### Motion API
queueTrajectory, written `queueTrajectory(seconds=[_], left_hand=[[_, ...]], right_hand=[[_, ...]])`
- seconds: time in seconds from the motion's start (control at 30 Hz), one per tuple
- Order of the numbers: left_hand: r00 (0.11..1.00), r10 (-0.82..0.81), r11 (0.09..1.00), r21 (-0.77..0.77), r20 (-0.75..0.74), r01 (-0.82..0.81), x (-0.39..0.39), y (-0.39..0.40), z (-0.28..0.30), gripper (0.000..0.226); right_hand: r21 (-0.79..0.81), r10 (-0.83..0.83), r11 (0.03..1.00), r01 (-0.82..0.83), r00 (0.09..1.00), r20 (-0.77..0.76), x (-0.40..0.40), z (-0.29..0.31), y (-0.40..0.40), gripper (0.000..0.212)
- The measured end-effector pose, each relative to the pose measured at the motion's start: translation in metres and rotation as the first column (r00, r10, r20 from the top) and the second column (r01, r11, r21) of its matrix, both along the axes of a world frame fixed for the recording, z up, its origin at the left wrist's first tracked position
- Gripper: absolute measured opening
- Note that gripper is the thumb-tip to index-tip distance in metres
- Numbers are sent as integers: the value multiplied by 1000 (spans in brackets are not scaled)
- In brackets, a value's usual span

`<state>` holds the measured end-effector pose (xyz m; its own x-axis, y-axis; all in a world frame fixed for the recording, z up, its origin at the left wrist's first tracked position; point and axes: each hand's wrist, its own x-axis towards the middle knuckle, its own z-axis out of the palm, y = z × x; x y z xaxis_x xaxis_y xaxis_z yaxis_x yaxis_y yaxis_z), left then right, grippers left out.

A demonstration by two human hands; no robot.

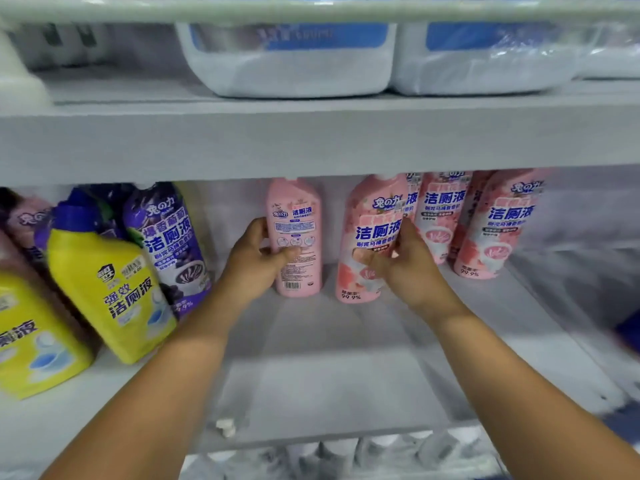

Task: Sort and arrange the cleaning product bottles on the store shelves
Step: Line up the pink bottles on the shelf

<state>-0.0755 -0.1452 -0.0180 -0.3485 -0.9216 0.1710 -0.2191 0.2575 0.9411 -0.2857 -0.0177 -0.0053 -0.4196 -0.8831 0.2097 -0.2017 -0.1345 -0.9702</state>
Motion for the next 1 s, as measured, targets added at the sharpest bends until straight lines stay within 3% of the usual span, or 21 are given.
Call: queueTrajectory(seconds=[0.23, 0.57, 0.73, 0.87, 1.0], left_hand=[[996, -37, 999, -17, -76, 36, -69, 41, 6, 44], [997, -24, 1000, 10, -76, 25, -123, 77, -9, 41], [989, 124, 989, -86, 79, -117, -133, 97, -4, 42], [958, 251, 964, -121, 140, -235, -143, 122, -1, 58], [993, 107, 994, -38, 56, -105, -135, 123, 2, 62]], right_hand=[[-6, -119, 993, 119, 993, -8, -72, 2, 53, 60], [-28, -156, 987, 156, 988, 9, -112, -10, 71, 54], [-25, -142, 990, 141, 989, -30, -114, -16, 66, 60], [-15, -128, 992, 128, 990, -53, -118, -19, 67, 61], [-13, -103, 995, 102, 994, -26, -122, -21, 69, 59]])
